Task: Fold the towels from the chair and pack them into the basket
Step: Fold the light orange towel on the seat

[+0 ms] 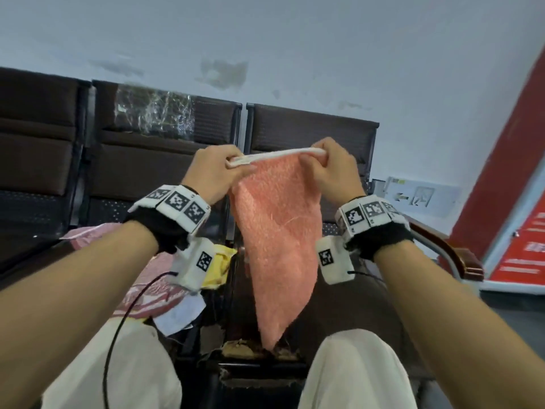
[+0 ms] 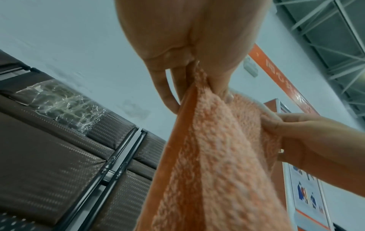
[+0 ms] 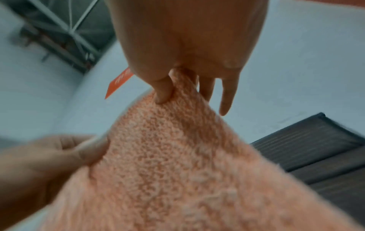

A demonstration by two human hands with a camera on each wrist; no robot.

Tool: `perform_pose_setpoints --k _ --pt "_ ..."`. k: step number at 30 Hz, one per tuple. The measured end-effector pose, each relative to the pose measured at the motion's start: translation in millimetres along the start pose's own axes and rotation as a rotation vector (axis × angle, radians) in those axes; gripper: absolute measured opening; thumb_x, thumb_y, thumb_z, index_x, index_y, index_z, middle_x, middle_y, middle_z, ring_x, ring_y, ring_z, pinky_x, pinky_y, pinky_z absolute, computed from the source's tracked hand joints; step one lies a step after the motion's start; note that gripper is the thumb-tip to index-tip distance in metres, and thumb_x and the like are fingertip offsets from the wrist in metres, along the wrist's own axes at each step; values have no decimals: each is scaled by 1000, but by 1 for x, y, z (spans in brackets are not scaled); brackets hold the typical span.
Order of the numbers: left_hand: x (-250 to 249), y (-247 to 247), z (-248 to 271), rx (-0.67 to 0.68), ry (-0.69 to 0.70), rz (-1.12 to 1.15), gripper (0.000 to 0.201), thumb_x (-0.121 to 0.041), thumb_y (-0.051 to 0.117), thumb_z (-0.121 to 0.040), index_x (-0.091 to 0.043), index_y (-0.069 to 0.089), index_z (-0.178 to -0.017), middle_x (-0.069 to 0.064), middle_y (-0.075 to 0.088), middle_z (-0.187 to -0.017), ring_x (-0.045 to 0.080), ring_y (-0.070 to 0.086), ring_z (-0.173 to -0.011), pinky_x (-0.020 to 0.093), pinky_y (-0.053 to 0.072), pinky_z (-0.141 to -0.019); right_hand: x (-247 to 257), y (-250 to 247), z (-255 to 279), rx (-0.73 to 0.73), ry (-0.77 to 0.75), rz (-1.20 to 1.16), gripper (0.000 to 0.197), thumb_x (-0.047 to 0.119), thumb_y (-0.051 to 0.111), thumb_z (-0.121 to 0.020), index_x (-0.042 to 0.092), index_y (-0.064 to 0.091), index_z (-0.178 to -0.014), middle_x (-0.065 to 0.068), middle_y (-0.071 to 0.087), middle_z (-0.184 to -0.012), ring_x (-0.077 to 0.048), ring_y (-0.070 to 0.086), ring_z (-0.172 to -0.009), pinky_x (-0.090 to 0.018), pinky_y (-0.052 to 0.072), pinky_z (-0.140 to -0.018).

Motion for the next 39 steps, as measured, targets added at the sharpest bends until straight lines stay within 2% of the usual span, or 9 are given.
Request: perform_pose_setpoints --k 2,8,15,19,24,28,34,37,39 --pt "-6 0 1 59 6 -54 24 -36 71 -80 -12 68 -83 2 66 -75 15 57 -68 25 29 -51 5 -9 0 -78 27 -45 9 27 65 -86 22 57 -87 15 57 -75 6 51 -70 -5 35 -54" --pt "4 10 4 134 -39 -55 19 -30 68 -84 -13 69 -91 1 65 -78 17 56 -74 21 26 -58 -3 -4 9 -46 63 -7 3 19 63 -88 19 65 -91 10 59 -80 -4 52 -75 -10 33 -67" --pt "40 46 -4 231 -109 -55 17 -23 57 -92 -12 64 -103 10 67 -92 18 54 -78 24 32 -63 -42 23 11 72 151 103 14 10 55 -92 11 68 -98 -5 67 -95 -12 54 -84 -11 31 -66" --pt "55 63 -21 166 -161 15 15 -20 61 -89 -12 67 -100 9 70 -96 26 61 -93 35 49 -80 -63 38 -4 120 221 186 23 2 50 -87 12 66 -100 -8 68 -103 -23 60 -98 -27 44 -78" --pt "41 58 -46 -54 -145 145 12 -16 63 -87 -14 69 -97 2 71 -93 17 63 -89 20 39 -72 -62 29 -21 -54 151 64 22 -2 47 -88 14 63 -93 -1 64 -90 -10 55 -78 -9 33 -62" --pt "23 56 -28 -66 -162 280 9 -18 60 -89 -18 65 -96 -5 67 -89 11 58 -85 24 41 -73 -55 17 8 -116 109 -94 16 7 48 -94 21 53 -90 15 57 -82 9 51 -72 -1 36 -60" --pt "13 84 78 218 -150 361 5 -14 60 -89 -16 62 -93 -5 64 -85 12 58 -82 30 43 -75 -81 10 132 0 257 -128 18 10 52 -92 28 53 -91 20 57 -84 13 52 -78 0 36 -63" --pt "17 105 130 473 -171 315 4 -14 63 -88 -17 63 -90 0 63 -83 17 57 -79 33 43 -72 -97 7 180 141 392 -54 14 12 56 -91 26 54 -93 16 59 -85 1 54 -81 -8 35 -62" --pt "18 116 156 631 -175 302 2 -16 65 -87 -17 64 -89 1 62 -79 16 56 -74 31 43 -69 -103 7 198 263 461 13 13 14 58 -90 26 56 -95 9 60 -92 -8 54 -89 -18 36 -72"
Point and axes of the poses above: each hand's wrist, its own z-axis away from the middle knuckle, its own y-axis out of the palm, x = y × z, the point moved 6 cm from there along -z, towards the middle knuckle
